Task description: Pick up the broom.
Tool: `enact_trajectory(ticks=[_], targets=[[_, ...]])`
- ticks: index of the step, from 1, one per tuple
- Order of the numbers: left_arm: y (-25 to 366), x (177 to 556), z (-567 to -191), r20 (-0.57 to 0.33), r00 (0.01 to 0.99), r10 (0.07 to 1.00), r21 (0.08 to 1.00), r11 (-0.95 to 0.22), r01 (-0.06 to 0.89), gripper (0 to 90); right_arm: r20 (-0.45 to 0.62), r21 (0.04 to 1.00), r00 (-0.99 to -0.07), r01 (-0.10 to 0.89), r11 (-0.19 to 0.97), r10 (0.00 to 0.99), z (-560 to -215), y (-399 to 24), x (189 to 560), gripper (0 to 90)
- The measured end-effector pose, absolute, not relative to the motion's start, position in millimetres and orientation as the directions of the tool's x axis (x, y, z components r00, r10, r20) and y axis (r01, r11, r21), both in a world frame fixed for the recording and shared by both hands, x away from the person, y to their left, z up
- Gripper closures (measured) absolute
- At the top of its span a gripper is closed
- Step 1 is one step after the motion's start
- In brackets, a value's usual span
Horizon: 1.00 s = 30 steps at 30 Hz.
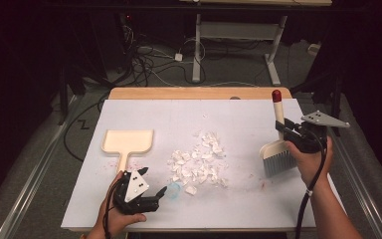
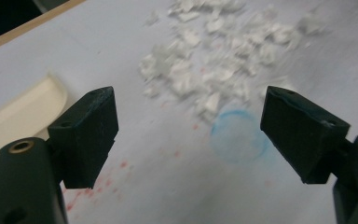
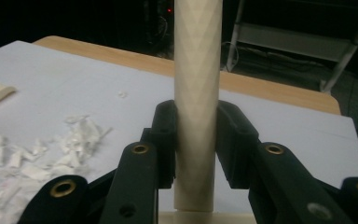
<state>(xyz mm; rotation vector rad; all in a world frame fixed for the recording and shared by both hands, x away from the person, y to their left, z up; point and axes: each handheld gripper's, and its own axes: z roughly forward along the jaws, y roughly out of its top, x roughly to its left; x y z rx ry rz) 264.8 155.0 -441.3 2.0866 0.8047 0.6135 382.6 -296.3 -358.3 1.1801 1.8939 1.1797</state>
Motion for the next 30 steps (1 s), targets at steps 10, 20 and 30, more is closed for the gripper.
enact_trajectory(ticks=[10, 20, 30], targets=[[61.8, 285.2, -404.3, 0.013, 0.817, 0.577, 0.881, -0.394, 0.264, 21.1, -0.067, 0.938, -0.545, 0.252, 0.239, 0.836, -347.2, -234.8, 348.2, 70.8], [2.7, 307.4, -412.2, -0.069, 0.807, 0.586, 0.888, -0.332, 0.317, 34.5, -0.08, 0.937, -0.644, 0.213, 0.279, 0.761, -357.3, -186.1, 319.7, 70.7], [25.0, 311.4, -418.3, -0.136, 0.833, 0.537, 0.896, -0.292, 0.334, 63.7, -0.094, 0.948, -0.69, 0.158, 0.277, 0.718, -351.4, -169.9, 298.1, 69.9]])
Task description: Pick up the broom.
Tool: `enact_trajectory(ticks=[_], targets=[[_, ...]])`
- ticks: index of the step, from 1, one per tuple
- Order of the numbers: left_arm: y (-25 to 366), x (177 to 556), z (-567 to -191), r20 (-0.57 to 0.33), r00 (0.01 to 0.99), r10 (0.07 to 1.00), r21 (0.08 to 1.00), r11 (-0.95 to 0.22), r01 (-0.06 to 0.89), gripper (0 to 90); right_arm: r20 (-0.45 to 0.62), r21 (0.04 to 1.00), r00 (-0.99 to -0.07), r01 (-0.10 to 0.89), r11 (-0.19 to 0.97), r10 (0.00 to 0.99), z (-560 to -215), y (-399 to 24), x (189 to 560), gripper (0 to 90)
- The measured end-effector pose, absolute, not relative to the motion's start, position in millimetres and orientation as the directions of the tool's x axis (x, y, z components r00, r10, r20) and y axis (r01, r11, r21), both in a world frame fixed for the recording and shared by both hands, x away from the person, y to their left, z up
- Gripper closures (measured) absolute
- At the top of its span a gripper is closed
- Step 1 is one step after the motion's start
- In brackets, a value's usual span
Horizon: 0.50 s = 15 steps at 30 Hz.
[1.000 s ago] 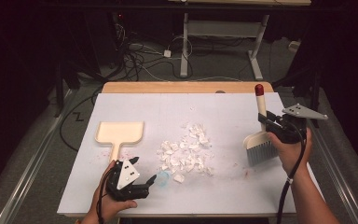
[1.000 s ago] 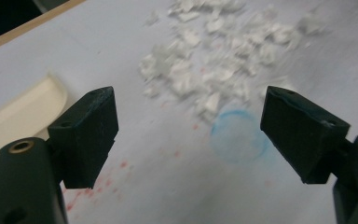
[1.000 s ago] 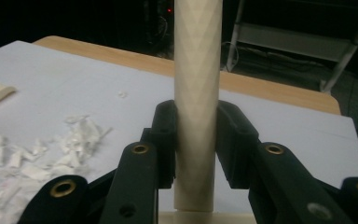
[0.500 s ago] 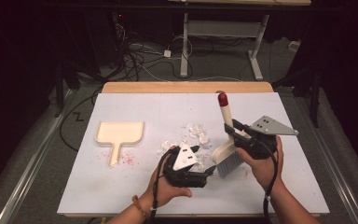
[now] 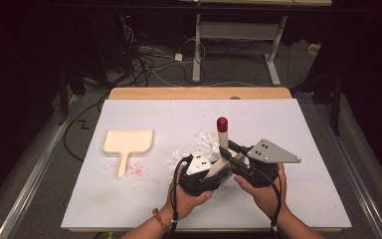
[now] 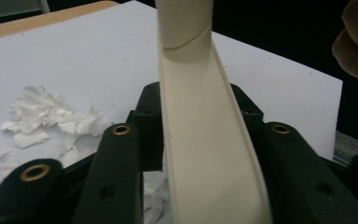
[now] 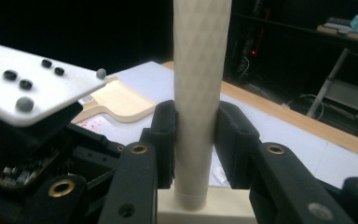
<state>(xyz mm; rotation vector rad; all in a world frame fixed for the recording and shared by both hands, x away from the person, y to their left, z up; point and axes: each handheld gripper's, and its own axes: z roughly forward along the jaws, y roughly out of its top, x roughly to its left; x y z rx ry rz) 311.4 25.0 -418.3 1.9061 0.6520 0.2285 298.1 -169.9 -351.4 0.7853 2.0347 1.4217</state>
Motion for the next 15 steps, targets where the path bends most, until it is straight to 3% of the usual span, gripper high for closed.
enact_trajectory(ticks=[9, 15], targets=[[37.3, 301.5, -407.1, -0.041, 0.89, 0.454, 0.87, -0.423, 0.255, 64.3, -0.125, 0.962, -0.75, 0.069, 0.265, 0.649, -338.0, -191.9, 286.2, 51.4], [47.1, 299.5, -398.9, 0.0, 0.926, 0.378, 0.855, -0.481, 0.197, 64.3, -0.196, 0.946, -0.787, 0.005, 0.325, 0.585, -342.0, -222.4, 280.7, 46.5]])
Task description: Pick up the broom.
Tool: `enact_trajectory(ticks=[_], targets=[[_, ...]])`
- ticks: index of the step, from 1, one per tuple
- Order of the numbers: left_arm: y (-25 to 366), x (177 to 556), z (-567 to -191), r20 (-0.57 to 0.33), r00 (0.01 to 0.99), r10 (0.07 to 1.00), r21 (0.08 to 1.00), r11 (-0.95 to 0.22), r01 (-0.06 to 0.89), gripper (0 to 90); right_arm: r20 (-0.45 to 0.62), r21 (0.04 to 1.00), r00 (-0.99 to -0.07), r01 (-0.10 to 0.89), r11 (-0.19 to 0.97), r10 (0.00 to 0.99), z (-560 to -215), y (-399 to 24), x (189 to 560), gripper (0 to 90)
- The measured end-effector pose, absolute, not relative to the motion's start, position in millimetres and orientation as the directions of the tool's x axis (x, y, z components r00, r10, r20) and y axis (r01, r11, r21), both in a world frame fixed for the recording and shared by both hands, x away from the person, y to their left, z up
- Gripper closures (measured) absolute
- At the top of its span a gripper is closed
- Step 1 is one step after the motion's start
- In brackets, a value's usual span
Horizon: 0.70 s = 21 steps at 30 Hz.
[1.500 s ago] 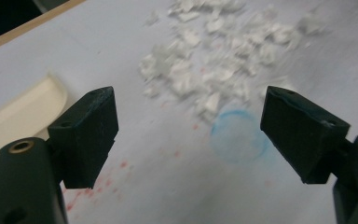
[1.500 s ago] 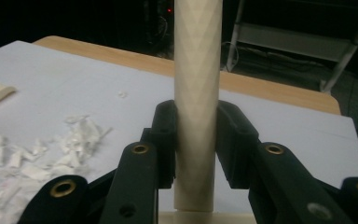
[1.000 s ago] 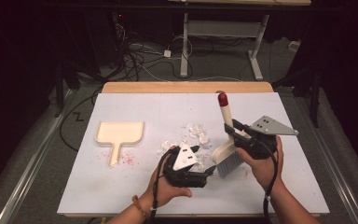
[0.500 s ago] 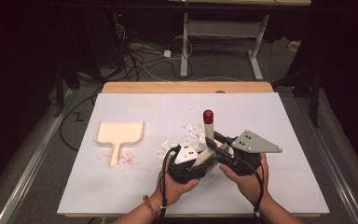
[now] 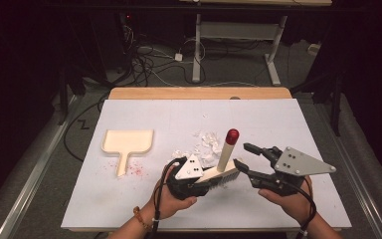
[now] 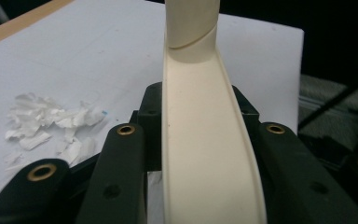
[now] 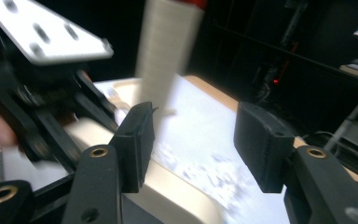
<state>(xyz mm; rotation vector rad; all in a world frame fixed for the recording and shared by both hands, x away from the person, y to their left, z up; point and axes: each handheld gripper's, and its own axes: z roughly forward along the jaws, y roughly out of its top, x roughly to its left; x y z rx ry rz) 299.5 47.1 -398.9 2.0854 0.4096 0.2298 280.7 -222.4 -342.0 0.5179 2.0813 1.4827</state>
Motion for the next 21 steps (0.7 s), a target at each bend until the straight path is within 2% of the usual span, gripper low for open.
enact_trajectory(ticks=[1, 5, 6, 7, 10, 11, 14, 17, 19, 21], targets=[[48.0, 297.3, -396.9, 0.031, 0.939, 0.342, 0.84, -0.518, 0.161, 64.3, -0.185, 0.942, -0.81, 0.016, 0.337, 0.556, -344.4, -227.9, 281.7, 46.0], [47.0, 296.3, -396.5, 0.035, 0.961, 0.275, 0.816, -0.564, 0.131, 64.3, -0.201, 0.917, -0.852, 0.011, 0.399, 0.483, -353.3, -241.5, 282.8, 43.9], [44.9, 295.2, -396.9, 0.042, 0.97, 0.238, 0.804, -0.585, 0.109, 64.3, -0.187, 0.89, -0.895, 0.02, 0.456, 0.405, -359.2, -243.0, 285.1, 42.9], [44.9, 295.2, -396.9, 0.042, 0.97, 0.238, 0.804, -0.585, 0.109, 64.3, -0.174, 0.879, -0.913, 0.024, 0.477, 0.368, -361.4, -242.7, 286.3, 42.9], [42.4, 293.5, -397.2, 0.037, 0.987, 0.159, 0.792, -0.607, 0.068, 64.2, -0.138, 0.853, -0.947, 0.035, 0.52, 0.289, -370.3, -238.4, 291.4, 42.9], [41.1, 291.1, -397.3, 0.034, 0.994, 0.107, 0.789, -0.613, 0.039, 64.2, -0.134, 0.845, -0.953, 0.034, 0.534, 0.272, -373.1, -236.6, 292.7, 41.6], [39.3, 289.5, -398.3, 0.026, 0.998, 0.059, 0.784, -0.62, 0.016, 64.2, -0.099, 0.811, -0.979, 0.024, 0.584, 0.178, -381.4, -229.5, 294.2, 42.6], [38.7, 288.8, -399.3, 0.014, 0.999, 0.037, 0.787, -0.616, 0.011, 64.1, -0.065, 0.788, -0.995, -0.002, 0.615, 0.079, -389.2, -219.2, 290.2, 45.9], [38.7, 288.1, -399.3, 0.011, 1.0, 0.029, 0.792, -0.611, 0.009, 64.1, -0.095, 0.753, -0.993, -0.029, 0.657, 0.066, -394.0, -210.5, 288.9, 52.6], [39.2, 288.0, -399.1, 0.003, 1.0, 0.014, 0.798, -0.603, 0.006, 64.0, -0.075, 0.757, -0.996, -0.025, 0.653, 0.05, -400.0, -204.3, 288.2, 59.8]])
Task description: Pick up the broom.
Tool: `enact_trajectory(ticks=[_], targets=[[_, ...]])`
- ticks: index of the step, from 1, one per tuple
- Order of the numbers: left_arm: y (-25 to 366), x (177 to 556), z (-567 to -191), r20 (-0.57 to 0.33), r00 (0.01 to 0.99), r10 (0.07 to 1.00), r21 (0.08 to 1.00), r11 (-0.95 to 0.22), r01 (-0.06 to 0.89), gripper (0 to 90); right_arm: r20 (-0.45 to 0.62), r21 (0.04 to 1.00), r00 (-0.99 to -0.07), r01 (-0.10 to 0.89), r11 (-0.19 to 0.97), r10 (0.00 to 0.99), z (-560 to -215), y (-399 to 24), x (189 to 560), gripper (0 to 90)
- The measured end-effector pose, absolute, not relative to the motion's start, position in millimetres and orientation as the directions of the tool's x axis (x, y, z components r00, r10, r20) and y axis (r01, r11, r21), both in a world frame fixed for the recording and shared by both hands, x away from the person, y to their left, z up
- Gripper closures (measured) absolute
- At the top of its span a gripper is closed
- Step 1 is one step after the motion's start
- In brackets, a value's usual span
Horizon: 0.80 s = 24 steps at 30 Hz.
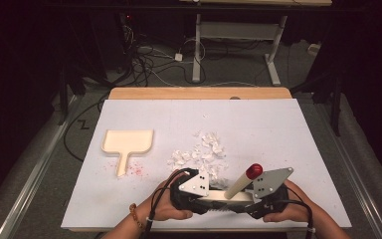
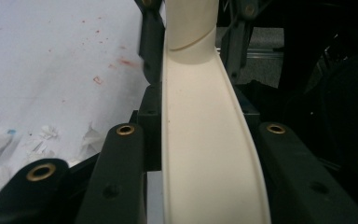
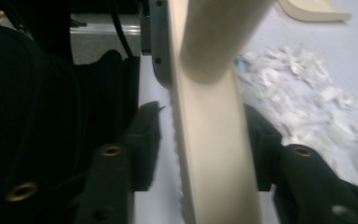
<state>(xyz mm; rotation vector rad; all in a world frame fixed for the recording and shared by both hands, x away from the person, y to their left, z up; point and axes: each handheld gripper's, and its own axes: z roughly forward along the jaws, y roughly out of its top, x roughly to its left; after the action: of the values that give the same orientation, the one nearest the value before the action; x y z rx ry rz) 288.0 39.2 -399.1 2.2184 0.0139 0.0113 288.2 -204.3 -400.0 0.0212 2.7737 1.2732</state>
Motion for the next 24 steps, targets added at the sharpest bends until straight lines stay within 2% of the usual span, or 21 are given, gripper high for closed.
enact_trajectory(ticks=[1, 3, 5, 6, 8, 10, 12, 13, 15, 16, 17, 18, 20, 24], targets=[[39.2, 288.0, -399.1, 0.003, 1.0, 0.014, 0.798, -0.603, 0.006, 63.5, -0.055, 0.76, -0.997, -0.007, 0.65, 0.054, -403.0, -202.2, 288.6, 65.2], [40.0, 288.4, -399.4, 0.004, 1.0, 0.014, 0.797, -0.603, 0.006, 62.5, -0.049, 0.767, -0.998, -0.021, 0.642, 0.026, -407.6, -200.4, 294.1, 66.5], [41.1, 290.7, -400.6, 0.003, 1.0, 0.018, 0.802, -0.598, 0.008, 61.1, -0.033, 0.762, -0.998, 0.003, 0.647, 0.044, -408.7, -200.1, 293.5, 67.4], [43.0, 293.2, -401.5, 0.028, 0.998, 0.052, 0.81, -0.586, 0.008, 56.4, -0.055, 0.762, -0.998, -0.019, 0.647, 0.036, -408.8, -198.7, 295.6, 67.7], [44.7, 295.5, -401.8, 0.025, 0.997, 0.068, 0.812, -0.583, 0.019, 48.6, -0.061, 0.749, -0.995, 0.009, 0.662, 0.082, -407.2, -199.0, 293.3, 67.8], [53.5, 299.1, -400.6, 0.047, 0.989, 0.141, 0.829, -0.558, 0.04, 39.7, -0.087, 0.752, -0.992, -0.004, 0.659, 0.093, -405.5, -200.8, 296.0, 67.8], [57.2, 299.9, -399.4, 0.055, 0.984, 0.167, 0.834, -0.549, 0.047, 39.2, -0.082, 0.751, -0.989, 0.02, 0.66, 0.123, -404.2, -203.0, 295.3, 67.8], [60.6, 299.3, -397.8, 0.09, 0.968, 0.233, 0.837, -0.544, 0.053, 29.1, -0.084, 0.752, -0.986, 0.032, 0.659, 0.143, -402.9, -205.1, 296.2, 67.8], [69.3, 298.5, -394.3, 0.139, 0.934, 0.328, 0.853, -0.518, 0.055, 29.4, -0.107, 0.758, -0.975, 0.047, 0.65, 0.194, -398.2, -213.3, 298.9, 67.8], [69.3, 298.5, -394.3, 0.139, 0.934, 0.328, 0.853, -0.518, 0.055, 27.4, -0.112, 0.759, -0.971, 0.054, 0.649, 0.213, -396.2, -216.5, 299.2, 67.8], [74.6, 296.1, -393.3, 0.165, 0.912, 0.376, 0.858, -0.511, 0.055, 23.2, -0.116, 0.769, -0.967, 0.058, 0.637, 0.228, -393.6, -220.8, 300.6, 67.9], [74.6, 296.1, -393.3, 0.165, 0.912, 0.376, 0.858, -0.511, 0.055, 20.9, -0.116, 0.769, -0.967, 0.058, 0.637, 0.228, -393.6, -220.8, 300.6, 67.9], [84.3, 289.9, -394.8, 0.226, 0.874, 0.43, 0.851, -0.523, 0.037, 18.9, -0.108, 0.777, -0.958, 0.084, 0.623, 0.264, -387.4, -230.1, 303.5, 67.9], [95.5, 283.8, -399.1, 0.27, 0.839, 0.473, 0.844, -0.535, 0.03, 18.7, -0.134, 0.788, -0.933, 0.104, 0.607, 0.333, -382.1, -238.6, 306.7, 67.9]])
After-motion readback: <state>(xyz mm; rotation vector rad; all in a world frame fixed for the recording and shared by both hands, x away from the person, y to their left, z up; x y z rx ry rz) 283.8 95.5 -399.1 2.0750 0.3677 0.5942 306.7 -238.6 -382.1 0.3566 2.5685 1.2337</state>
